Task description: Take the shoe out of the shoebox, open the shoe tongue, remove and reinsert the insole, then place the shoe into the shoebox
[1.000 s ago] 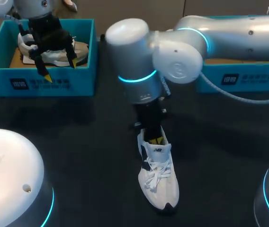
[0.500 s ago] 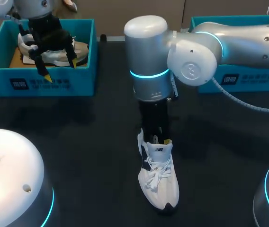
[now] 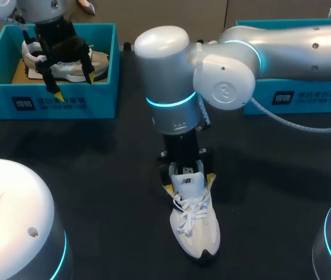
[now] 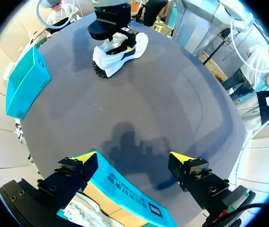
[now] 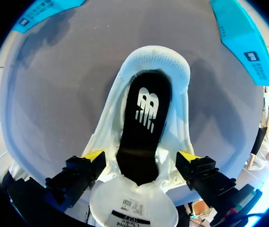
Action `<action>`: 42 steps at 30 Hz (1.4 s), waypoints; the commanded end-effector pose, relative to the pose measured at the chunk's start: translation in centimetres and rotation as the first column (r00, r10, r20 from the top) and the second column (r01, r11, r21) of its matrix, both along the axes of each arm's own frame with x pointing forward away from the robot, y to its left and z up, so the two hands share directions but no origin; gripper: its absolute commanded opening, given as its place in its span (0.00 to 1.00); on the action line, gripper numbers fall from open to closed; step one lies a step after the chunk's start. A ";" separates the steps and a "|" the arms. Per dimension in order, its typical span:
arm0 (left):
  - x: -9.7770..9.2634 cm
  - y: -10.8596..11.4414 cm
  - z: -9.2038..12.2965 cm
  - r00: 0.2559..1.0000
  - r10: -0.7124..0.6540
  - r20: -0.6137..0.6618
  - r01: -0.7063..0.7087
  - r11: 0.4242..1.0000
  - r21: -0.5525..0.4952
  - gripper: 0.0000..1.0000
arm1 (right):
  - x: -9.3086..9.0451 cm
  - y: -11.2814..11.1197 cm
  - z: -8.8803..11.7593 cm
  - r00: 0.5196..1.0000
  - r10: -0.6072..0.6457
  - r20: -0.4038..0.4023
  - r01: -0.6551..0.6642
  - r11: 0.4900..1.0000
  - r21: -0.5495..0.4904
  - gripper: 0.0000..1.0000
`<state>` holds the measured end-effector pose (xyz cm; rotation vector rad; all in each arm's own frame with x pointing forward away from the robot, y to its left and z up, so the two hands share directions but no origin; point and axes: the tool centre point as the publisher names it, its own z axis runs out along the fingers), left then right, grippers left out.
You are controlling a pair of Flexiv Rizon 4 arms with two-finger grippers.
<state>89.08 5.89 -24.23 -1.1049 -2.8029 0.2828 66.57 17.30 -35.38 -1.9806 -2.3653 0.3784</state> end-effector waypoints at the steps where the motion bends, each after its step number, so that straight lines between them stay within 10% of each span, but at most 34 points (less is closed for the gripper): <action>1: -0.1 0.1 0.0 1.000 0.000 0.002 0.000 1.000 0.002 1.00 | -0.8 0.5 0.8 1.000 -0.008 0.022 0.008 1.000 -0.021 1.00; 42: -0.1 0.1 0.0 1.000 0.000 0.002 0.000 1.000 0.002 1.00 | -8.5 -0.1 5.9 0.969 -0.246 -0.003 0.246 0.969 -0.009 1.00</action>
